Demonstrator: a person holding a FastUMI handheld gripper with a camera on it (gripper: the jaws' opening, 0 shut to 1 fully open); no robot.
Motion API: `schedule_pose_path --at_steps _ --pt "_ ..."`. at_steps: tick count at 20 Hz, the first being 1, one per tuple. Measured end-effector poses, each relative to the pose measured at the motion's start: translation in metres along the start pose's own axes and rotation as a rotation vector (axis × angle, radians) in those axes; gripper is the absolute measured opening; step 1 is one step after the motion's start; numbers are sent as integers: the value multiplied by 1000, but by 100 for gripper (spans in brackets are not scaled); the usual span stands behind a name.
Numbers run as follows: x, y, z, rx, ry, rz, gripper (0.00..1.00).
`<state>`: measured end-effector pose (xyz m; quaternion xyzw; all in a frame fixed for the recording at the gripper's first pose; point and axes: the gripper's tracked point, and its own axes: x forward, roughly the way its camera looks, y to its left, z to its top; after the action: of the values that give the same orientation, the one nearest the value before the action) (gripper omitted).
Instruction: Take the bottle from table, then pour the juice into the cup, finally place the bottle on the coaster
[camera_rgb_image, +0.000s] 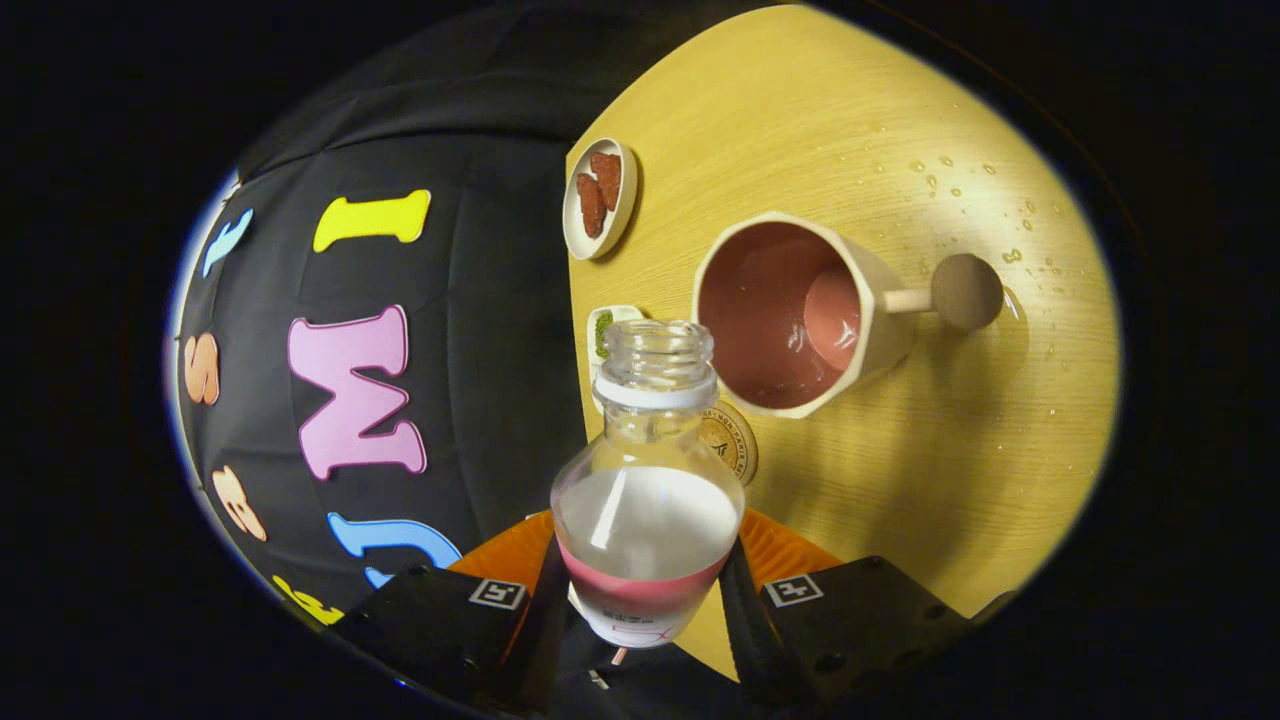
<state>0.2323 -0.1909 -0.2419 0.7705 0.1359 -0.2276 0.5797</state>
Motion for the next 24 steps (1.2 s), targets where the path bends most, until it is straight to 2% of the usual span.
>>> schedule_pose_path --at_steps 3,9,13,24 --pt "1 2 0 105 1 10 71" --pt "8 7 -4 252 50 -27 71" --pt "8 9 -2 306 65 -51 71" --pt "6 26 -10 487 124 -34 71"
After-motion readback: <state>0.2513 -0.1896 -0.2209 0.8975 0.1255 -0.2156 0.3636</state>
